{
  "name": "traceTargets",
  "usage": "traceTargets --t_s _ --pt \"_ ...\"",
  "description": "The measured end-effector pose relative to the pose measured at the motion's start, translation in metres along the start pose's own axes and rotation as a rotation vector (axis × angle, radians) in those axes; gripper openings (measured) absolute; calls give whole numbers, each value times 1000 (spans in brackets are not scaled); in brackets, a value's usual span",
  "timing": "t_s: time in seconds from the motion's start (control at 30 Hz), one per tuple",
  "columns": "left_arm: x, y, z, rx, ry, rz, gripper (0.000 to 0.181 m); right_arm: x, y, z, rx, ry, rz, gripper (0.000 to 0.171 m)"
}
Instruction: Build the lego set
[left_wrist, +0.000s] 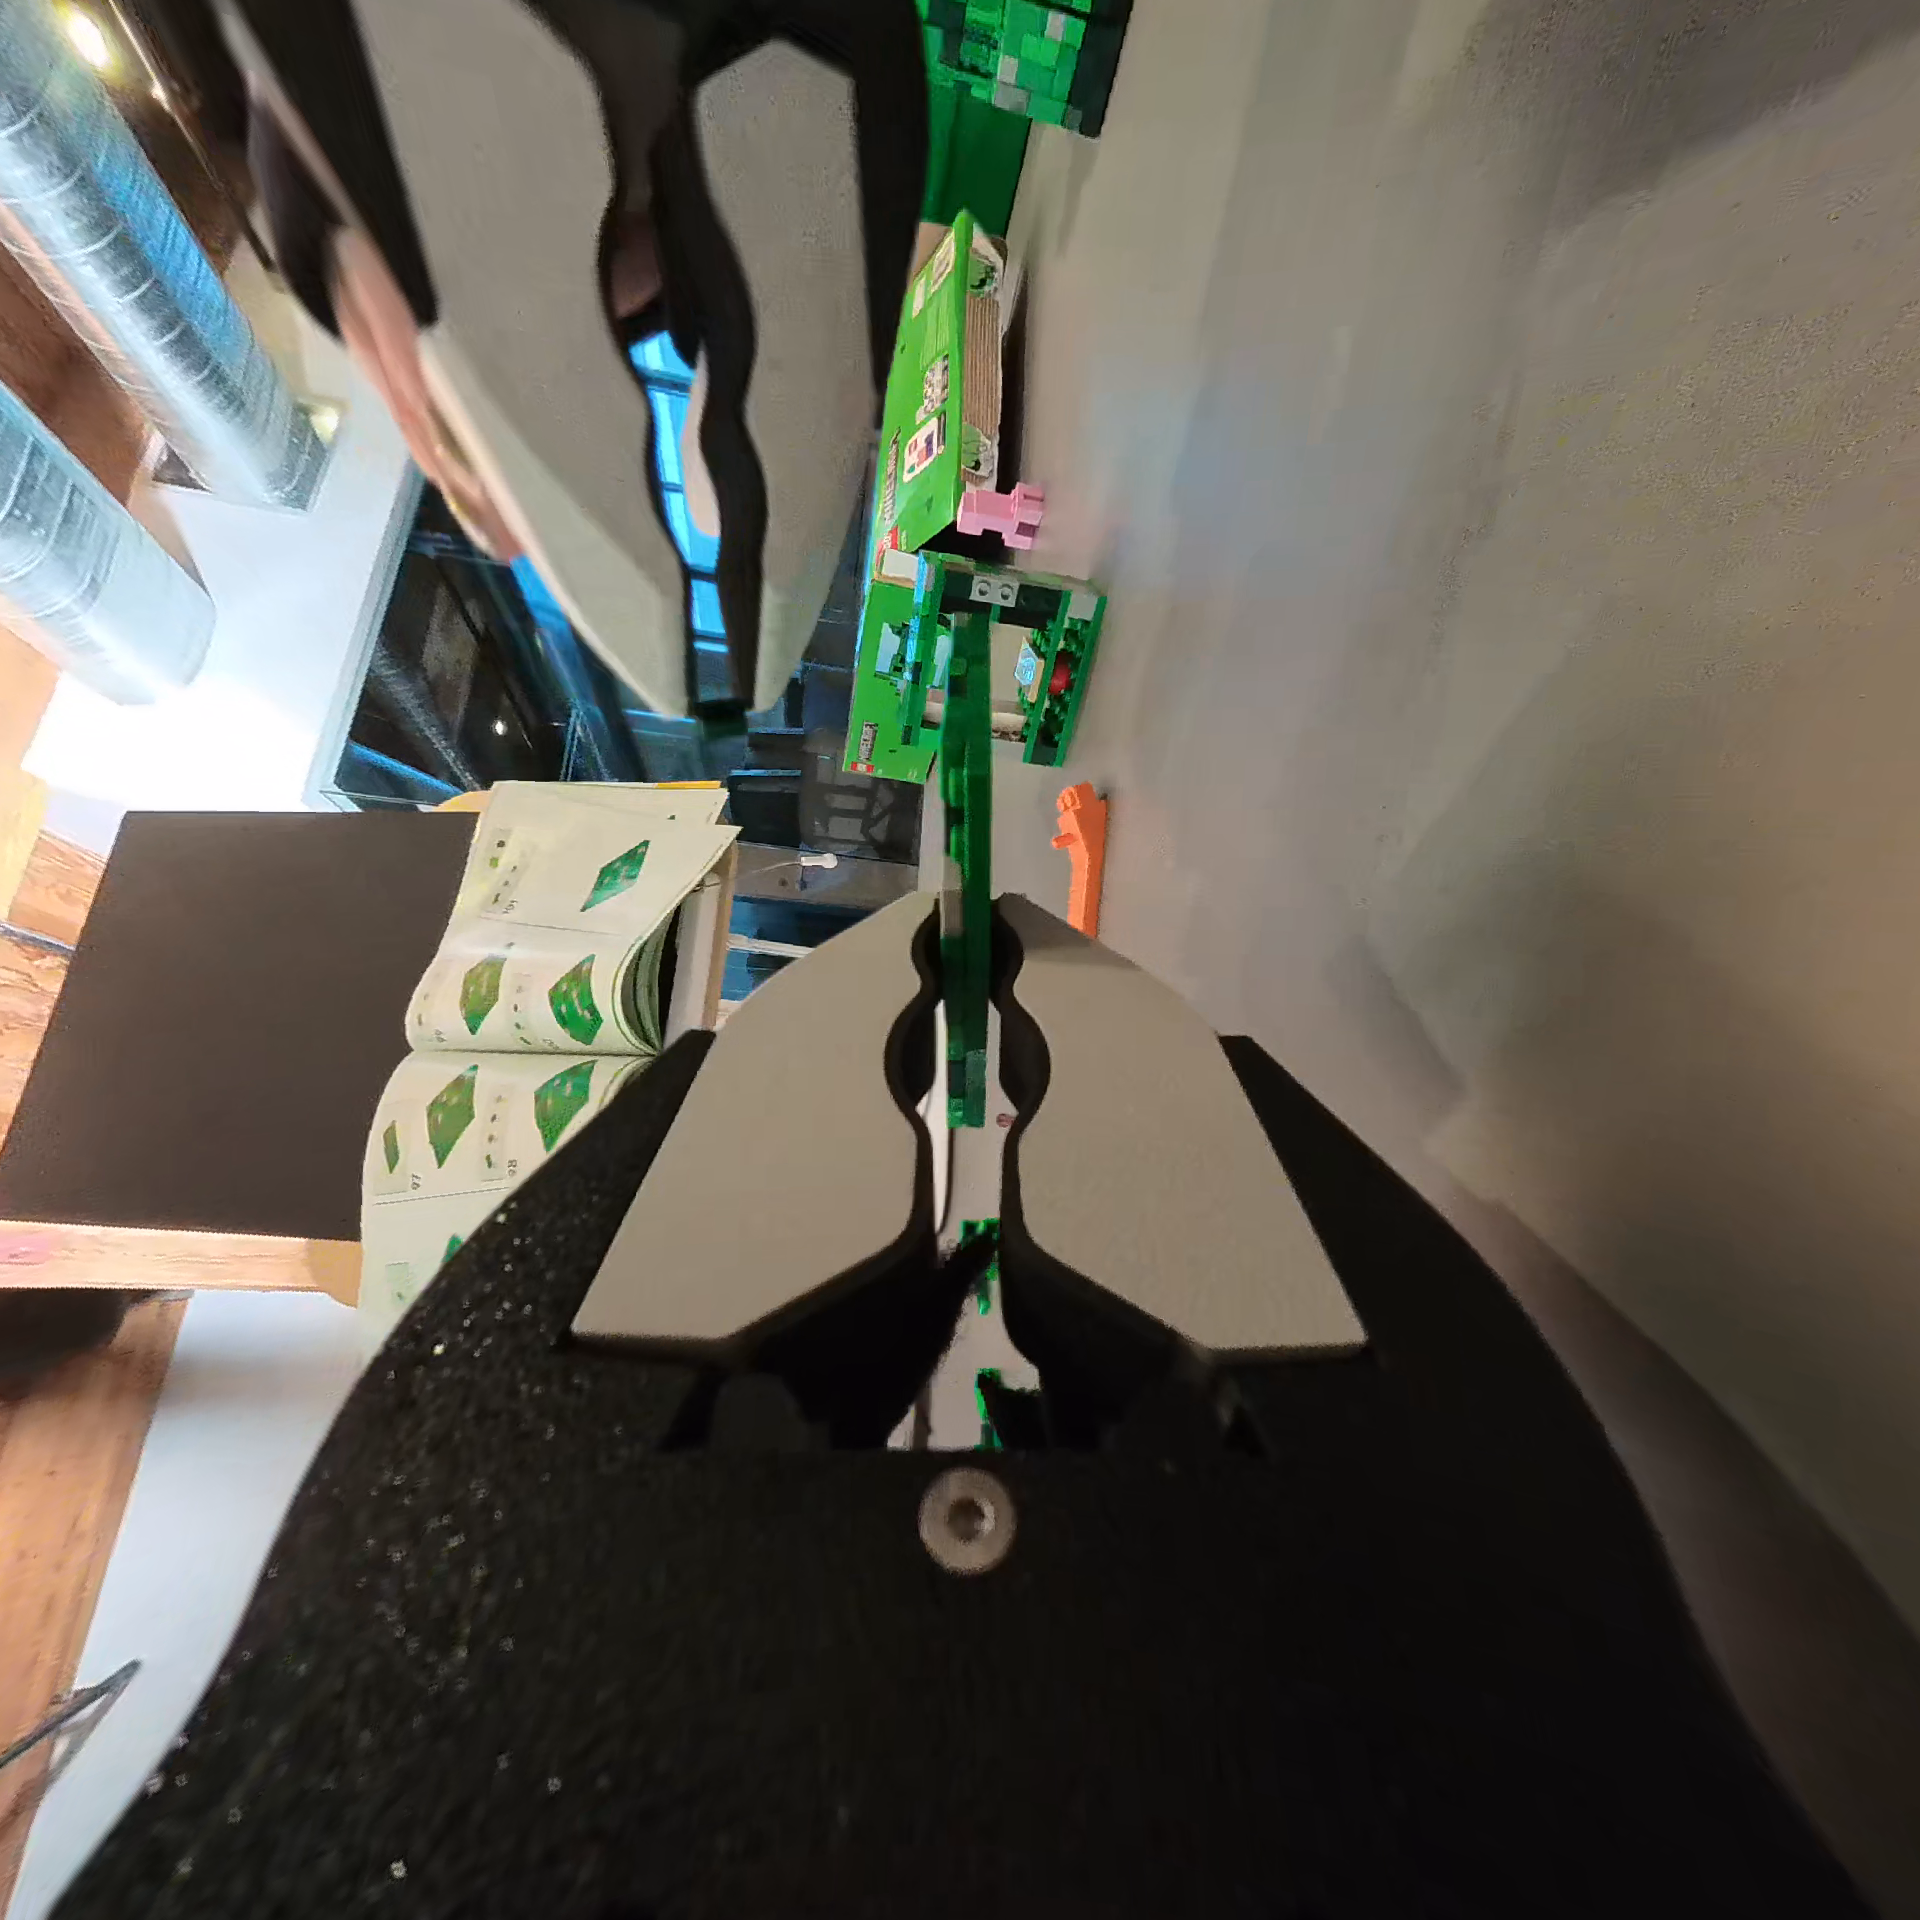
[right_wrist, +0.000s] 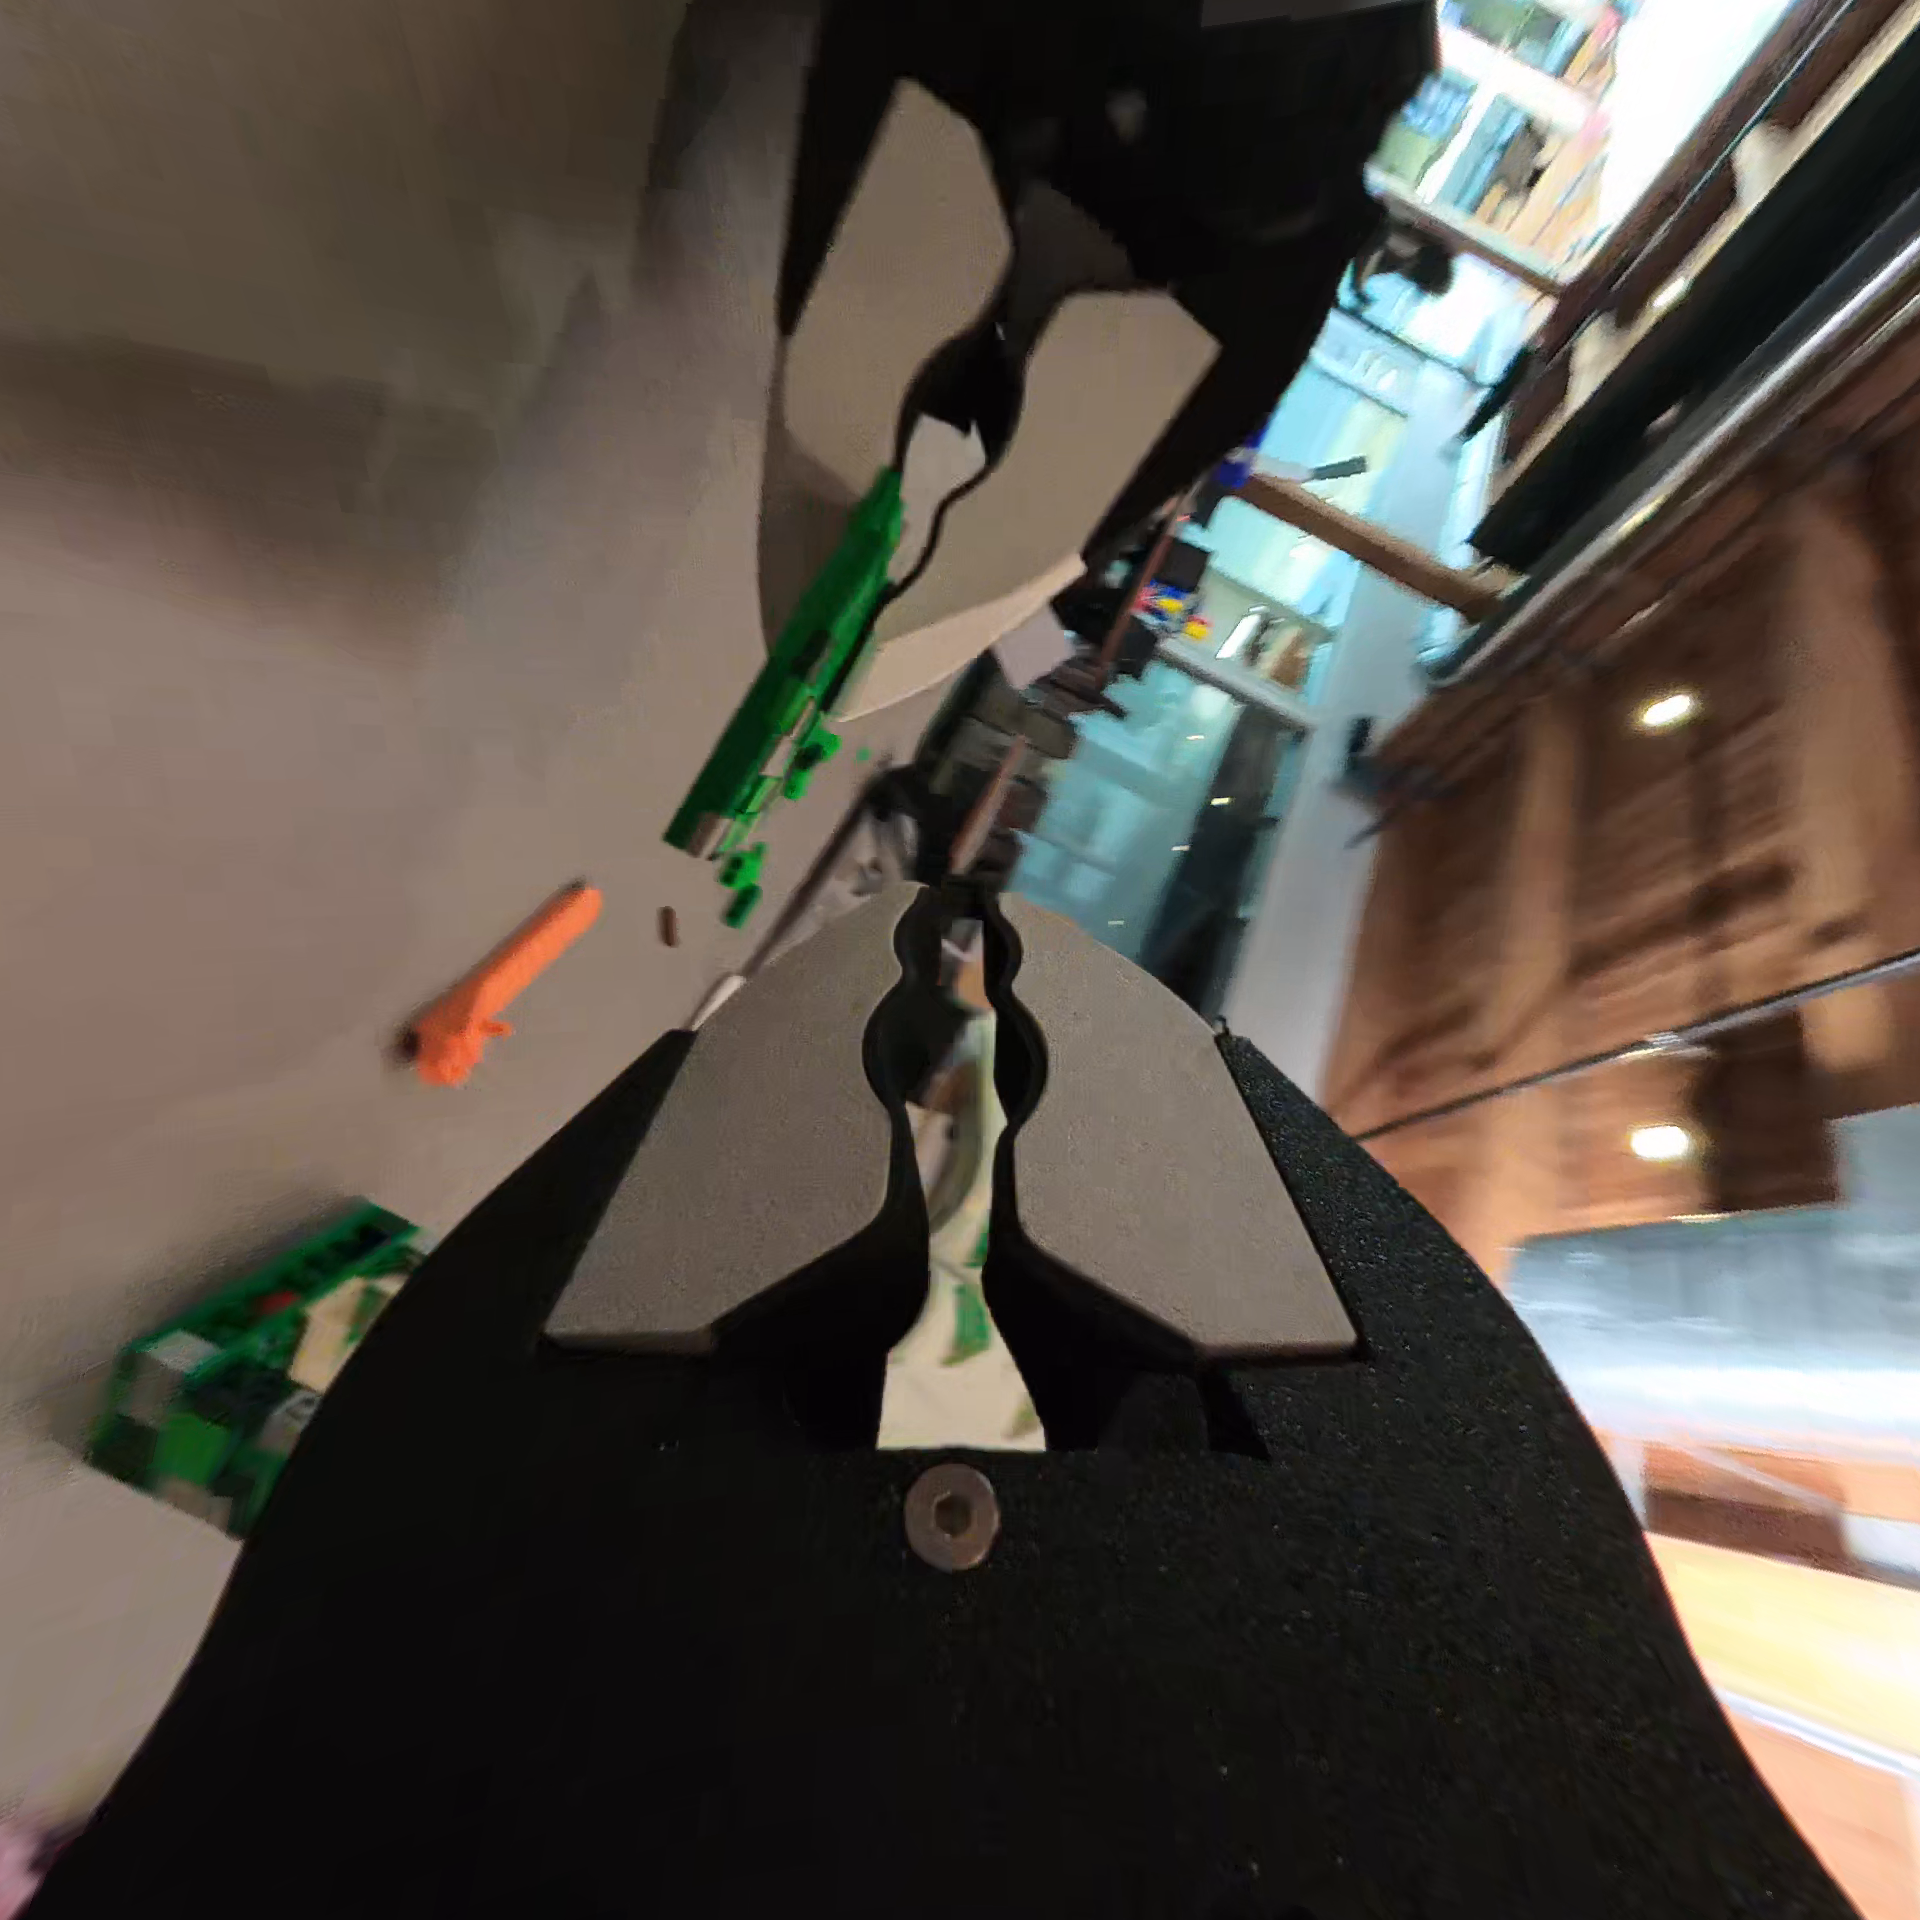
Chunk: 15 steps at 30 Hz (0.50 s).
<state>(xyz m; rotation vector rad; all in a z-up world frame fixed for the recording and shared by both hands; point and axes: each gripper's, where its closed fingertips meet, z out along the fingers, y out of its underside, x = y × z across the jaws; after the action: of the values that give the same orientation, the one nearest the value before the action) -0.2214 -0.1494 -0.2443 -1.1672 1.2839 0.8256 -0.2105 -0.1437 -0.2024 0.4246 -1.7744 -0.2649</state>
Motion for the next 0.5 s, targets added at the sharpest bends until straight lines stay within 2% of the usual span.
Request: traceTargets --t_s 0.27,0.33,0.5 --pt "-2 -7 0 24 -18 33 6 -6 -7 -5 27 100 -233 7" --pt "0 -10 0 37 -17 56 5 -14 -2 1 16 83 -327 7" --pt "-4 -13 -1 52 -39 62 6 -18 -3 9 45 173 -621 7"
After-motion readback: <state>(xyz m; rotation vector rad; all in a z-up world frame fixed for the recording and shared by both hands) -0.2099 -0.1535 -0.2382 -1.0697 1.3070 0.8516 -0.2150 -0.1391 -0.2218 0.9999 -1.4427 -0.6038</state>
